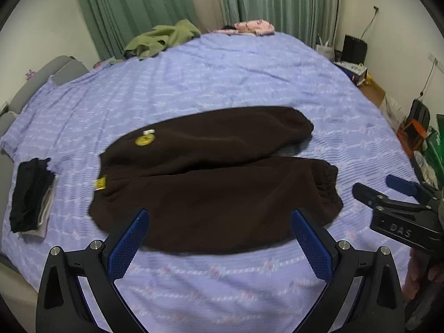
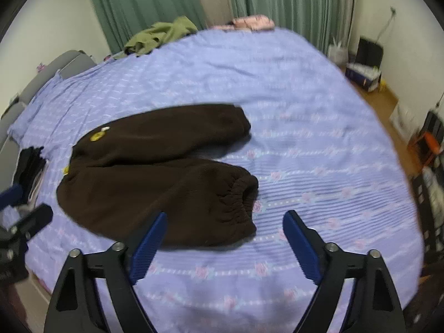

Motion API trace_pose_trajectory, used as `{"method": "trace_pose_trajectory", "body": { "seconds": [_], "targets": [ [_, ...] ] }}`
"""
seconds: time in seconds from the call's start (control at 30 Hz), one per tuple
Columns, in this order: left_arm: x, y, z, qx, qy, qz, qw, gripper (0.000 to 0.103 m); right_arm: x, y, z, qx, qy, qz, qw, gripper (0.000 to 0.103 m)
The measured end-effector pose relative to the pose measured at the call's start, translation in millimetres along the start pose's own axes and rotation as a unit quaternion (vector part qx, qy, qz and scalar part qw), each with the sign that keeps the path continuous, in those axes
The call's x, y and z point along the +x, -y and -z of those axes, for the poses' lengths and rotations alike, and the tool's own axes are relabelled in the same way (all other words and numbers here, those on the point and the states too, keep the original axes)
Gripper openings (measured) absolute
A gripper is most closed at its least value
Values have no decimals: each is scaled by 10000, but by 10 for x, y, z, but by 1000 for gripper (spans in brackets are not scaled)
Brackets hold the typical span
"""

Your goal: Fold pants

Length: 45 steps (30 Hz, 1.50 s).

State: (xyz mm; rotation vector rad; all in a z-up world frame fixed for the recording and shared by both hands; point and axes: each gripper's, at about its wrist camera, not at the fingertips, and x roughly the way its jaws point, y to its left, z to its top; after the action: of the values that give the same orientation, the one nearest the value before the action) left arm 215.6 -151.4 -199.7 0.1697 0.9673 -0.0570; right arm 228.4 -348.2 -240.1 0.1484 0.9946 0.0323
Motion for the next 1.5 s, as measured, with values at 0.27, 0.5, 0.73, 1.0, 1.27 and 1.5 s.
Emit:
{"method": "trace_pose_trajectory", "body": {
  "seconds": [0.27,0.5,0.73,1.0,1.27,1.5],
  "targets": [
    [707,329,-20,115,-478,-7,9988,103,983,256,3,291,-569,-194,9978,71],
    [871,450,42,162,-697,94,9974,103,1395,413,87,777,-931,-654,9905,29],
    [905,470,63,163,-731,178,9970,103,900,599,205,1056,-755,-681,9892,25],
    [1022,348,0,82,-721,87,9973,103,830,541,193,753,-793,-142,9939,65],
    [1141,77,-520,-29,-104,-189,9998,103,678,425,-792,316,727,7,9969,75],
    [1417,-66,-730,-121,-86,-340,9993,103,1805,459,-1425,631,56,-426,9971,54]
  ]
}}
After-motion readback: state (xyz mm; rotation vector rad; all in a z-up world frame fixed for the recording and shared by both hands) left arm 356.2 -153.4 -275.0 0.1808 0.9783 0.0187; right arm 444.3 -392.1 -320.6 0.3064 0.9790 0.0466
